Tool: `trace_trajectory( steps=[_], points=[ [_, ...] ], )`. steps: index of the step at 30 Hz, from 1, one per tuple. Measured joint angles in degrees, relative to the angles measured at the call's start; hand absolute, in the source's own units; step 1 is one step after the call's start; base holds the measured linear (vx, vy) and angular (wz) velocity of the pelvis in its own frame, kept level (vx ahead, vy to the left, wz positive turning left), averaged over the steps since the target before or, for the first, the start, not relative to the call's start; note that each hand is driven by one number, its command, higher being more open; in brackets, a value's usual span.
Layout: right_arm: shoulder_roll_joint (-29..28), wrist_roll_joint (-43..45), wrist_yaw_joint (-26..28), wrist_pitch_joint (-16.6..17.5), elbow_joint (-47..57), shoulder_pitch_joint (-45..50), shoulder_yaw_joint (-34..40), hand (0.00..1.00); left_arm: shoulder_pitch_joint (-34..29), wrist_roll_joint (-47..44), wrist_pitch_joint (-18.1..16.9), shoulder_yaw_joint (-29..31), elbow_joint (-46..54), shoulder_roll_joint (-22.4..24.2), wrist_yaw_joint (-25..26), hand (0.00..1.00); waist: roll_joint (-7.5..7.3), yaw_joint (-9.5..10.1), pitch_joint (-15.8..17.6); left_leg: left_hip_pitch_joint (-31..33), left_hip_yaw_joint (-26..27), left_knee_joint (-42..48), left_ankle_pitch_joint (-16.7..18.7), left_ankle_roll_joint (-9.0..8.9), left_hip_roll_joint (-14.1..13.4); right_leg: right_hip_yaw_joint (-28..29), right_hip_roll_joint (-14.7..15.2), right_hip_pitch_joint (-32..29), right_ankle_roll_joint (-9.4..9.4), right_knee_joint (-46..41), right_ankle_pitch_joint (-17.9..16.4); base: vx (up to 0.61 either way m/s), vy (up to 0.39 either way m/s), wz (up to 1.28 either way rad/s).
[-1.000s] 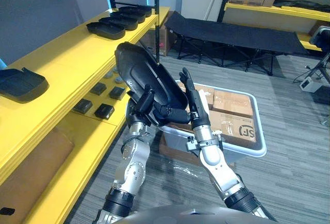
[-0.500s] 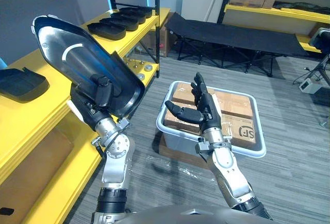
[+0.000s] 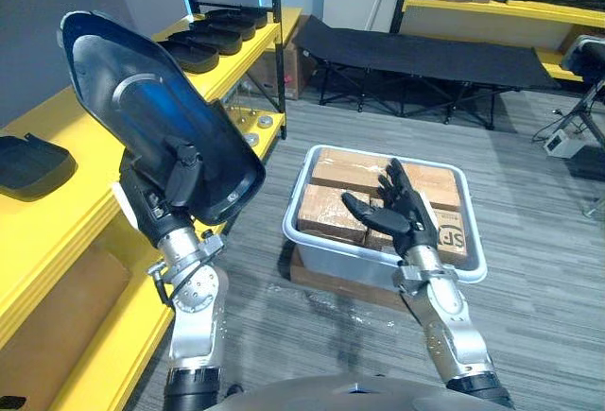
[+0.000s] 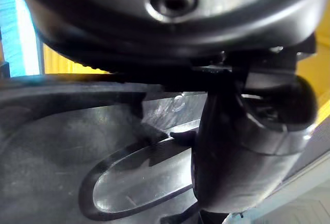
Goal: Walk over and take three plastic housings, then place them on the shelf
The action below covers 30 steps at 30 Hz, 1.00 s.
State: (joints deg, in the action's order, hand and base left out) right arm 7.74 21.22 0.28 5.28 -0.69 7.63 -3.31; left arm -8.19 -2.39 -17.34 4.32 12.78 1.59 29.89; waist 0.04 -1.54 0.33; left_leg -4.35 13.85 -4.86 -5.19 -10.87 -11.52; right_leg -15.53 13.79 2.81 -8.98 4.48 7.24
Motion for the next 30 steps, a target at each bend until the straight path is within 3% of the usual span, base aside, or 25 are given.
trace_trajectory(
  steps=[4,14,17,22,27,30],
  points=[
    [1.2,1.2,1.7,0.0,-0.1,0.1,0.7,1.0,-1.9,-0.2,-0.2,2.6,2.8,0.1,-0.6,0.0,0.74,0.4,0.2,1.1,-1.8,0.0,-0.1,0.08,0.0,-1.9,0.0,0.4,-0.34,0.0,-0.1,0.0,0.0,0.22],
    [0.3,-2.6,4.6,-1.7,-5.7,-2.7,-6.9,1.0,-11.3,-5.6,-1.4,13.0,12.9,0.5,-7.4,0.0,0.72,8.88,0.2,5.8,-13.3,0.0,-1.5,0.34,1.0,-13.5,0.2,4.4,-1.25,-0.7,-2.8,0.0,-0.008,0.58],
    [0.3,-2.7,3.7,-1.4,-6.2,-5.7,-7.2,1.0,-13.5,-8.9,-1.4,16.2,13.7,1.1,-8.2,0.0,0.38,10.3,0.5,5.8,-14.4,0.0,-1.6,0.19,1.1,-14.6,0.2,5.2,-1.39,-1.1,-3.3,0.01,-0.008,0.22],
    [0.2,-2.9,2.9,-0.4,-6.2,-8.9,-10.1,1.0,-15.5,-14.0,-2.6,17.3,13.7,2.0,-10.5,0.0,-0.04,10.96,1.0,4.9,-14.0,0.1,-1.5,0.09,0.9,-14.0,0.2,5.4,-1.24,-1.6,-3.7,0.0,-0.003,-0.03],
    [0.3,-4.2,2.7,-0.4,-6.4,-8.9,-15.4,1.0,-15.8,-16.0,-2.8,15.1,13.7,2.1,-15.2,0.0,0.73,10.73,2.8,5.7,-14.3,4.1,0.5,0.8,0.6,-15.1,0.3,7.0,-0.93,-3.5,-5.3,-0.01,-0.01,0.08],
    [0.7,-4.1,1.5,-0.6,-6.4,-8.8,-13.2,1.0,-14.6,-12.1,-2.6,11.1,13.7,1.7,-17.9,0.0,0.57,9.63,3.8,8.1,-12.1,4.3,-2.4,3.61,1.9,-20.7,1.2,8.7,-1.59,-4.3,-5.8,-0.02,-0.014,0.83]
  ],
)
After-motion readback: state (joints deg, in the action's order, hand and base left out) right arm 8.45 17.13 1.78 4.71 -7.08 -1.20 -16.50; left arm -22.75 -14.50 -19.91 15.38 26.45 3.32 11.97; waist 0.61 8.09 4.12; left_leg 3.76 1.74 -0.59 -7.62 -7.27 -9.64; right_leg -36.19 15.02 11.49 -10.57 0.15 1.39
